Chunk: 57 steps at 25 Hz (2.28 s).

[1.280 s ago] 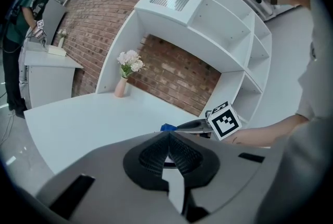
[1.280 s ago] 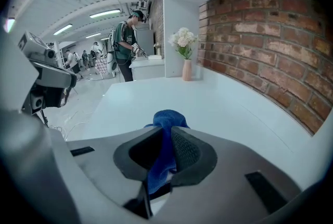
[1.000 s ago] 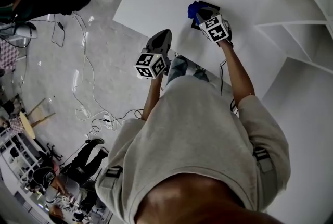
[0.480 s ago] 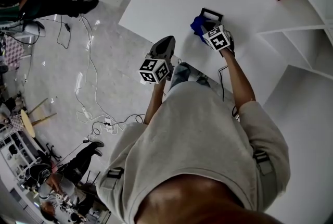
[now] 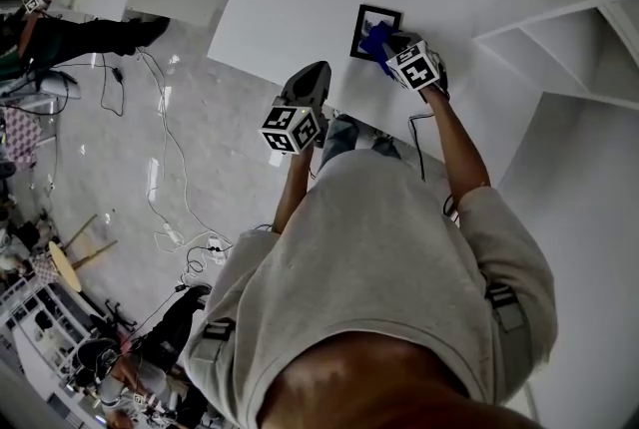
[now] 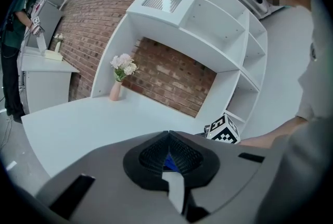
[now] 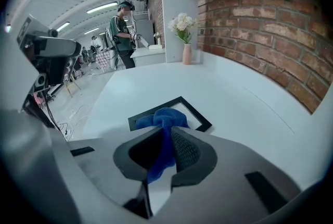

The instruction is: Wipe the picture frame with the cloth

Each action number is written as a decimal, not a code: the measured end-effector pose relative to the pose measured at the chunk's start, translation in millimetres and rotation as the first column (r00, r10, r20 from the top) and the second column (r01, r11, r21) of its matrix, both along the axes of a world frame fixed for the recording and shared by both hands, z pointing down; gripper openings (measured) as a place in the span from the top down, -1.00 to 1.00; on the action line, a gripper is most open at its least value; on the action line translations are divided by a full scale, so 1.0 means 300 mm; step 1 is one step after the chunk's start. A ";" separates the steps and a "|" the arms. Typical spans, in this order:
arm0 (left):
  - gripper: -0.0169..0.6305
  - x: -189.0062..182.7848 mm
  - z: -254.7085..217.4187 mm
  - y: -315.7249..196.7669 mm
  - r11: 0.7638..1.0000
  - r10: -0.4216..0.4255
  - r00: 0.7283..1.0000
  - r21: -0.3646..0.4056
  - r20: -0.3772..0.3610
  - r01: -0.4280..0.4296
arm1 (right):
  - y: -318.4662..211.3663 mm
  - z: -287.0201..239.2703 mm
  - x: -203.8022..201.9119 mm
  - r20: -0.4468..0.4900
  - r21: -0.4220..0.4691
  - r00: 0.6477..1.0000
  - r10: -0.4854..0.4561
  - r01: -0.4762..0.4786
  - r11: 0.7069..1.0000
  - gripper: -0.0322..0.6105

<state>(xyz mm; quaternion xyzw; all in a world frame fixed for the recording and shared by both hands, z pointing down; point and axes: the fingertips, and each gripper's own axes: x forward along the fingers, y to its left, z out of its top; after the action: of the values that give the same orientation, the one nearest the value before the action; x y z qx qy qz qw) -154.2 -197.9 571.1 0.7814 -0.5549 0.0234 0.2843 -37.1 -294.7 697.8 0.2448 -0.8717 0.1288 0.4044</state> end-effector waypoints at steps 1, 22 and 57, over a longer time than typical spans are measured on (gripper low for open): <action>0.90 0.015 0.001 -0.002 1.000 0.011 1.000 0.001 -0.002 -0.011 | -0.001 0.002 0.016 0.002 0.008 1.000 0.005 -0.005 1.000 0.69; 0.90 0.136 -0.008 -0.012 0.994 0.103 0.995 0.026 -0.018 -0.102 | 0.018 -0.072 0.153 0.022 0.057 0.995 0.099 -0.100 0.993 0.69; 0.90 -0.059 -0.039 0.159 0.991 -0.130 0.991 0.032 0.016 0.129 | 0.145 0.004 -0.102 0.014 -0.003 0.991 -0.129 0.129 0.992 0.69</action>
<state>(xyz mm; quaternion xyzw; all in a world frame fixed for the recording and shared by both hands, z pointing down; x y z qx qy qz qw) -171.9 -150.3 559.4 0.7479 -0.6073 0.0034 0.2681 -67.7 -251.1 699.0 0.1861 -0.8883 0.1056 0.4064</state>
